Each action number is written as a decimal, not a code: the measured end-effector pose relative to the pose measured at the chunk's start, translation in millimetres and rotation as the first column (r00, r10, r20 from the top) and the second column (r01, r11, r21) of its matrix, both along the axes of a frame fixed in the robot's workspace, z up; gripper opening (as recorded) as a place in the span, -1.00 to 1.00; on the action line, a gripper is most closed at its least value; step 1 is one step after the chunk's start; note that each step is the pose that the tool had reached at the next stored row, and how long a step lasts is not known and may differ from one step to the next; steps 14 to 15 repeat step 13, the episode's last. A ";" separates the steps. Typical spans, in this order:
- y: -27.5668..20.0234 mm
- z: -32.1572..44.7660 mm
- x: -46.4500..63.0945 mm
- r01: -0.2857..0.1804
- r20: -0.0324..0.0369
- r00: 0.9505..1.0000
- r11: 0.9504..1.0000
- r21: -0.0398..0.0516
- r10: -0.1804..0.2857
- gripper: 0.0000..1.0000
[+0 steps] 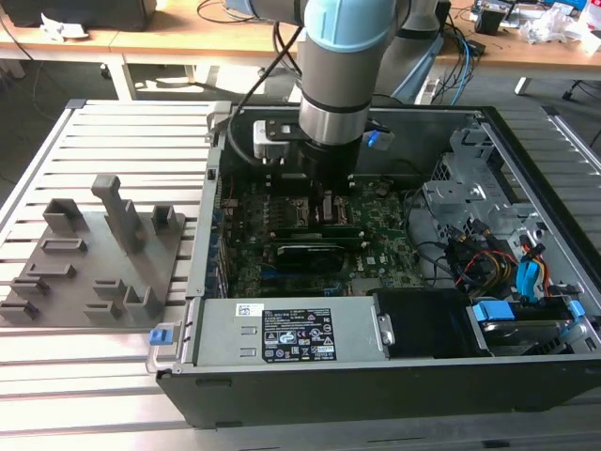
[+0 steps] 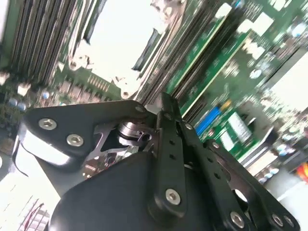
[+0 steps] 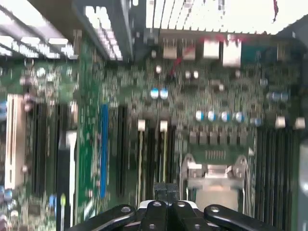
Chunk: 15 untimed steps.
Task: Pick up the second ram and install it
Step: 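Press down the second ram until it locks into place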
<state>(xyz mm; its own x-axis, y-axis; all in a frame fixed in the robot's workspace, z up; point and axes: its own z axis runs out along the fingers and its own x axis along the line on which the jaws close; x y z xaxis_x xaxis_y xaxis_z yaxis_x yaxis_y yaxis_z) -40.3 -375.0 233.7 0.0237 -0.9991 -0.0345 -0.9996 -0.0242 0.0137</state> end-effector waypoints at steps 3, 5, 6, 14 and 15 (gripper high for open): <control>0.2 1.9 10.8 0.000 -0.001 1.000 1.000 0.000 0.000 -0.80; 0.4 14.8 11.3 0.000 -0.001 1.000 1.000 0.000 0.000 -0.80; 0.4 26.2 11.4 0.000 -0.001 1.000 1.000 0.000 0.000 -0.80; 0.4 36.0 11.4 0.000 -0.001 1.000 1.000 0.000 0.000 -0.80; 0.4 36.0 11.4 0.000 -0.001 1.000 1.000 0.000 0.000 -0.80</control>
